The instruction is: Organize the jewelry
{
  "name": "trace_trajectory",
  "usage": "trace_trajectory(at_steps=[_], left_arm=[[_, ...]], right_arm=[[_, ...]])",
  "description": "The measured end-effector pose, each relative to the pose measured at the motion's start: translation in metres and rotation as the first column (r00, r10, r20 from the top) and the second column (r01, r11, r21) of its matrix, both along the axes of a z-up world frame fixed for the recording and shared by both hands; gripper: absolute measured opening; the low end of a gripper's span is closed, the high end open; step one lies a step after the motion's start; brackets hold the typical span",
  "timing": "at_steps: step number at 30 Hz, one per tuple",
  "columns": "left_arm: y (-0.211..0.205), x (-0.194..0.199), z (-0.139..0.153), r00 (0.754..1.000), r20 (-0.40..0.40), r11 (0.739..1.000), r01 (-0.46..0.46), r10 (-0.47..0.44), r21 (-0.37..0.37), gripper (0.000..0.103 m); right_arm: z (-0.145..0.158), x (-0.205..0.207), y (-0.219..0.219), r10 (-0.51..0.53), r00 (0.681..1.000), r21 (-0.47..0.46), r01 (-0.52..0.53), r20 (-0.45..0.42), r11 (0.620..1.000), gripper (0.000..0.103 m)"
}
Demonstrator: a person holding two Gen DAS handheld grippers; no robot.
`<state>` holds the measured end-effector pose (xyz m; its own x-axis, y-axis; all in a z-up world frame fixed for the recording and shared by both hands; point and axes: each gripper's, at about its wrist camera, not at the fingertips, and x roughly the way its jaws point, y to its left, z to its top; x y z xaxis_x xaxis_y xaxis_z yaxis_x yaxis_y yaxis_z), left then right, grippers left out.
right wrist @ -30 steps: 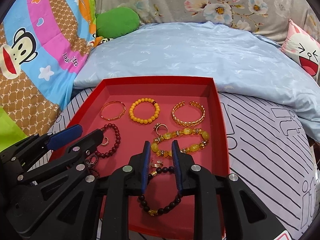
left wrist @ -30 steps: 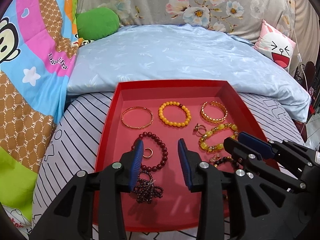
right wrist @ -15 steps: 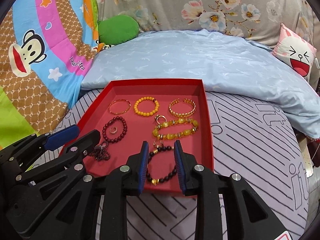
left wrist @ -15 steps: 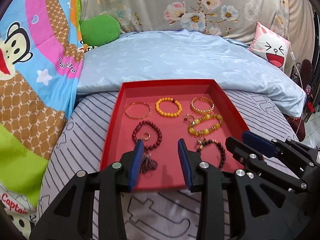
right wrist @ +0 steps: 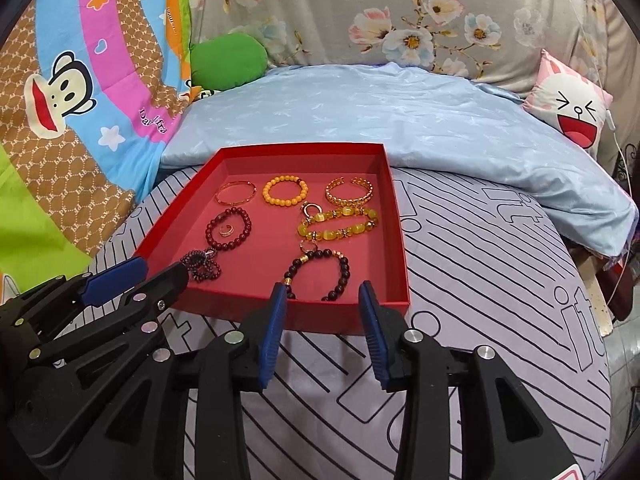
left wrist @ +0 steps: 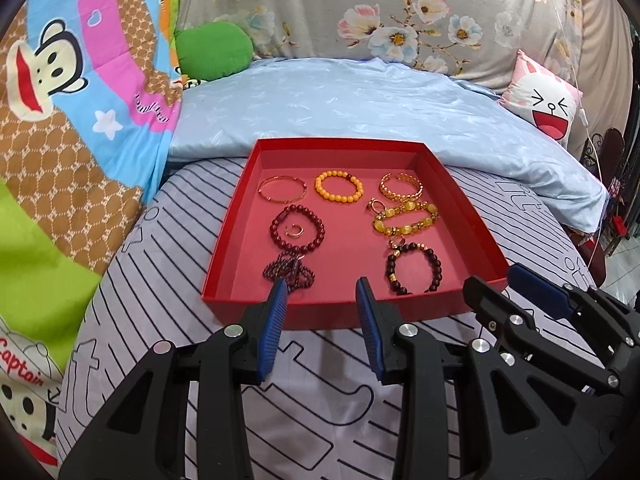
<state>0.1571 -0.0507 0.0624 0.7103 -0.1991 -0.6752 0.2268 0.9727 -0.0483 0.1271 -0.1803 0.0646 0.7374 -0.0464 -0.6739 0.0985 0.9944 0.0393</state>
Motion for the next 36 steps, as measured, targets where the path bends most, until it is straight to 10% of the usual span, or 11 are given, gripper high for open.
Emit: trace_trajectory(at_steps=[36], left_arm=[[0.017, -0.016, -0.035, 0.989, 0.049, 0.988, -0.143, 0.14, 0.061, 0.081]], right_arm=[[-0.035, -0.014, -0.009, -0.092, 0.996, -0.029, 0.092, -0.001, 0.995, 0.07]])
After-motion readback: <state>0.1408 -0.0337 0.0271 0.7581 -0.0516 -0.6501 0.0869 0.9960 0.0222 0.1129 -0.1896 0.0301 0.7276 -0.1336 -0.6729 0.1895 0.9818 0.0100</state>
